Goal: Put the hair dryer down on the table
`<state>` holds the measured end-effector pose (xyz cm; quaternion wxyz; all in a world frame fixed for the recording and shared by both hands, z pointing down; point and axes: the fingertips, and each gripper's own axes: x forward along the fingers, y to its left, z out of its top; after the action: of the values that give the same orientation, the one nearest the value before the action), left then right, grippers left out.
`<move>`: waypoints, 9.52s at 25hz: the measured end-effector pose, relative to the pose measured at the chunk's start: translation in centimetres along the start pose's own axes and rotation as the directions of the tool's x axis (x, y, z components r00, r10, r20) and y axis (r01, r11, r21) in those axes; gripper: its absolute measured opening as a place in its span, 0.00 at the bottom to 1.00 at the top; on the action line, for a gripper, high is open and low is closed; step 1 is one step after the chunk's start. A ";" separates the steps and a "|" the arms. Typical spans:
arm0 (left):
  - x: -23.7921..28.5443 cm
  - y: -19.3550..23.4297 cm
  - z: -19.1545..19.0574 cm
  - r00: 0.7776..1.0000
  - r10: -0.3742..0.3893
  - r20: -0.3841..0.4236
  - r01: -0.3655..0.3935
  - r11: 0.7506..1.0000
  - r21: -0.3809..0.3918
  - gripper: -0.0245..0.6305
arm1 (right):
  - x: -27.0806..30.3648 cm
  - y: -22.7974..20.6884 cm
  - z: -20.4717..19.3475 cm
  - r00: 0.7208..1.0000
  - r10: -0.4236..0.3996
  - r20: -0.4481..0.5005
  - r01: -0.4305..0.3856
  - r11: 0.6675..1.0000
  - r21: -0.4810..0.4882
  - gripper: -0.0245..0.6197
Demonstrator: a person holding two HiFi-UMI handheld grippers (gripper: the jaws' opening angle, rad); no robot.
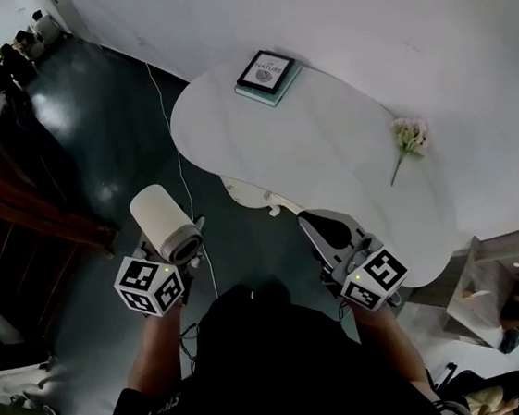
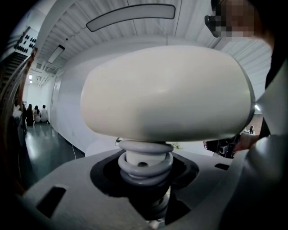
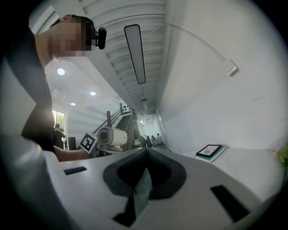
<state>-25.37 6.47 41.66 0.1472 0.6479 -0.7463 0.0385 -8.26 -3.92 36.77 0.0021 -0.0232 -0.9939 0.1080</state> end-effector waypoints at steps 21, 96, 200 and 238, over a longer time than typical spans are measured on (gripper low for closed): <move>17.5 18.3 6.6 0.977 -0.214 0.007 0.213 0.976 0.038 0.36 | 19.2 -11.3 3.8 0.976 -0.219 -0.015 0.218 0.975 -0.048 0.05; 55.7 -7.3 -13.7 0.584 -0.303 -0.753 0.560 0.822 0.103 0.36 | -4.2 -34.7 -1.6 0.792 -0.604 -0.091 0.605 0.756 0.249 0.05; 23.6 -1.1 9.0 0.850 -0.526 0.021 0.519 0.845 0.127 0.05 | -6.7 -14.5 7.3 0.741 -0.659 0.133 0.670 0.738 -0.075 0.05; 24.6 -3.3 17.7 0.784 -0.583 0.214 0.560 0.812 0.164 0.07 | -6.2 -15.2 10.7 0.731 -0.654 0.197 0.680 0.723 -0.122 0.04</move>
<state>-28.02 -21.98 30.99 0.0249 0.8489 -0.5248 -0.0572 -2.83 -21.29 29.55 -0.0312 0.3440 -0.9384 0.0082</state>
